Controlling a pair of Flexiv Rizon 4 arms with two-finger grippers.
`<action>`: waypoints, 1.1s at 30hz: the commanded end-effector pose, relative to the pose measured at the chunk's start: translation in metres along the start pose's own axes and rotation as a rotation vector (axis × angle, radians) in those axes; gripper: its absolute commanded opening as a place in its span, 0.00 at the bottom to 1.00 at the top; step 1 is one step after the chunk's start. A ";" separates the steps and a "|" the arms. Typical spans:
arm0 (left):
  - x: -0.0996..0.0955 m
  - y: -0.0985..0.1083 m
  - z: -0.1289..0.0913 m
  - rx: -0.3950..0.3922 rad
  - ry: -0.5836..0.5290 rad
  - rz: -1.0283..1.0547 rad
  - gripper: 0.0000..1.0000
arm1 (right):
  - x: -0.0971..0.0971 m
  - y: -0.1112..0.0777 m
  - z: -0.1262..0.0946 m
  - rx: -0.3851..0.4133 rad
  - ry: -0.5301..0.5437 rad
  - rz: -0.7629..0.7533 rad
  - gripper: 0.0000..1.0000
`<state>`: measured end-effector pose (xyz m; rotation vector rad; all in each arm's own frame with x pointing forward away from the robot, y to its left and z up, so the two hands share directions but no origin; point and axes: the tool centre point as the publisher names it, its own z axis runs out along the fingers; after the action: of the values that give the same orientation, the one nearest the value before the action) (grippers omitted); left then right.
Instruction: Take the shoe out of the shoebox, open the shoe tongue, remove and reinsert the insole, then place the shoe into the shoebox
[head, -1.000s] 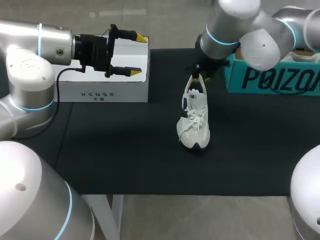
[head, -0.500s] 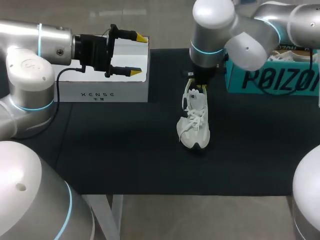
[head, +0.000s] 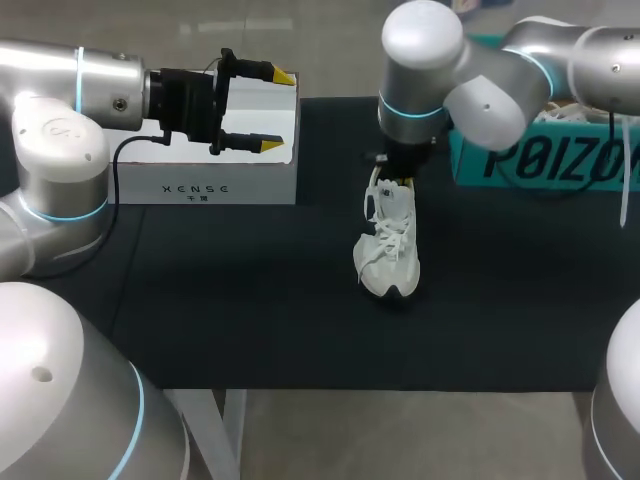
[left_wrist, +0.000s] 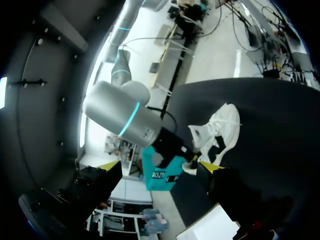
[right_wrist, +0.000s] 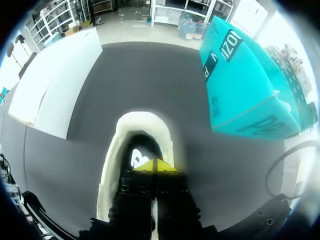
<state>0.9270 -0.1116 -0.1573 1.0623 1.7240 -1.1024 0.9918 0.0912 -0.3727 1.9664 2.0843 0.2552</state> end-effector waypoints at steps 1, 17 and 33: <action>0.000 -0.001 -0.001 -0.001 0.005 0.000 1.00 | 0.006 0.001 0.019 0.017 0.005 -0.006 0.00; 0.000 -0.001 -0.001 -0.001 0.005 0.000 1.00 | 0.001 -0.008 -0.003 -0.016 -0.015 -0.012 0.00; 0.000 -0.001 -0.001 -0.001 0.005 0.000 1.00 | 0.005 -0.011 0.018 0.026 -0.089 -0.079 0.00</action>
<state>0.9270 -0.1116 -0.1573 1.0624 1.7241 -1.1024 0.9755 0.0901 -0.3770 1.8595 2.0983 0.1347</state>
